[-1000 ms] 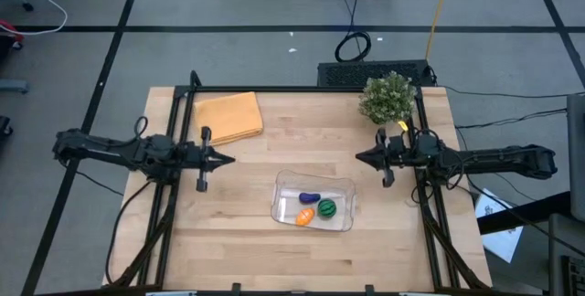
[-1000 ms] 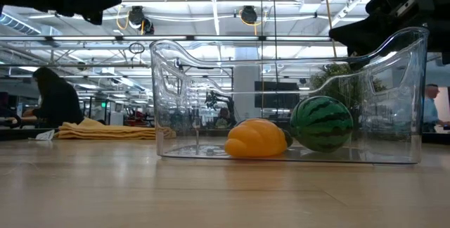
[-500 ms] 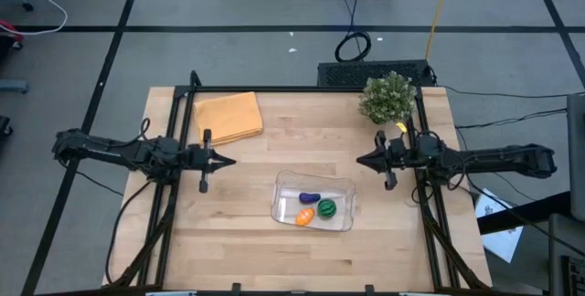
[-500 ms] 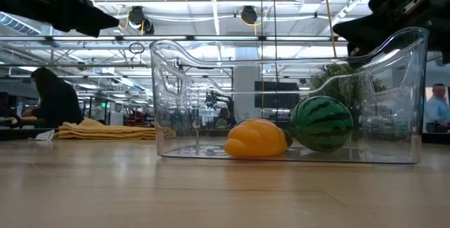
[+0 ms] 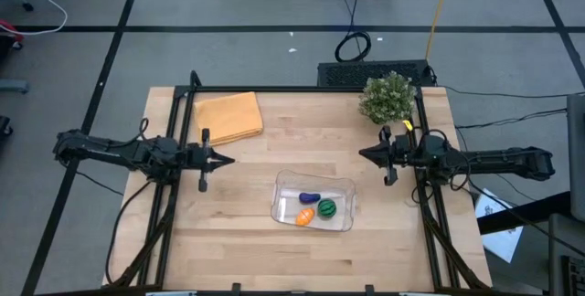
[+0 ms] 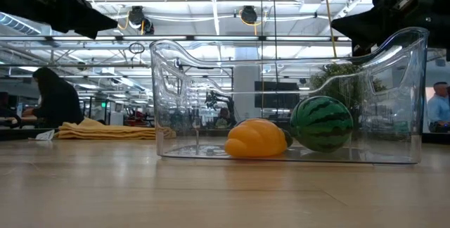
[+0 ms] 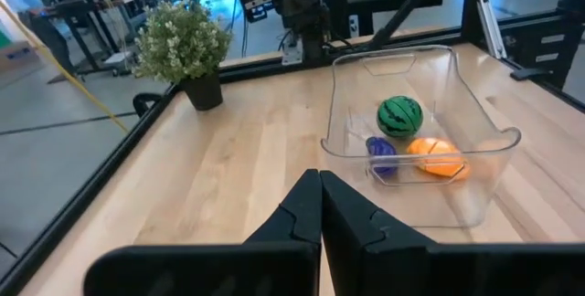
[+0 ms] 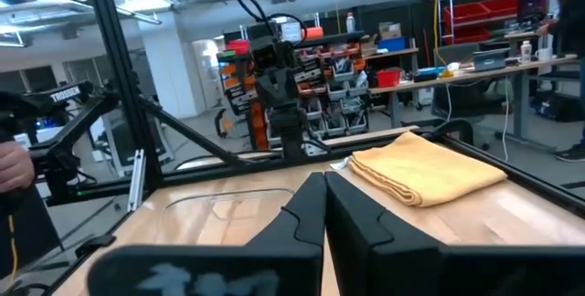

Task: Pick and placing Produce into tupperware
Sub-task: Return to Home Position

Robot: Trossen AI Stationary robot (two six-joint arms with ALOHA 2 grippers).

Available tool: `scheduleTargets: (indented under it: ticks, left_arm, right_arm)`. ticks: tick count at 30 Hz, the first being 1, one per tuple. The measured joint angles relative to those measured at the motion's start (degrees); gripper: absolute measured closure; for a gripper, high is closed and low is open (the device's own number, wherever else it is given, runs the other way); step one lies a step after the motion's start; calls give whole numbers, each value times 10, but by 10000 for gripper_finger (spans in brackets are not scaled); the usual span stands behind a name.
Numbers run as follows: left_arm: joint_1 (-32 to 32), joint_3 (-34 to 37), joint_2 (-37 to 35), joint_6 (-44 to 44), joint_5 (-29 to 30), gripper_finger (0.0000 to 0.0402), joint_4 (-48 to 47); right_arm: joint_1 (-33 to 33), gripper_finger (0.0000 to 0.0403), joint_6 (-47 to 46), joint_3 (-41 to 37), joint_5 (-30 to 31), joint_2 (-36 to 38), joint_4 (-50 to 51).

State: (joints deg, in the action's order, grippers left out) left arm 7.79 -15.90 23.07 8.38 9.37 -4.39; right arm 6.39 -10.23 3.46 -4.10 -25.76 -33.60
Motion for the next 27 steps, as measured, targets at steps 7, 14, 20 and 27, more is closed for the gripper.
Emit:
scheduleTargets:
  ticks: [7, 14, 20, 27]
  left_arm:
    - [0, 0, 1, -12, 1, 400, -8]
    - [0, 0, 0, 24, 1, 401, 13]
    - [0, 0, 0, 41, -36, 401, 36]
    - [-2, 0, 0, 64, 13, 401, 76]
  right_arm:
    - [0, 403, 13, 0, 0, 0, 45]
    - [0, 403, 15, 0, -1, 0, 52]
    - [0, 403, 15, 0, -4, 0, 52]
    - [0, 403, 15, 0, -4, 0, 52]
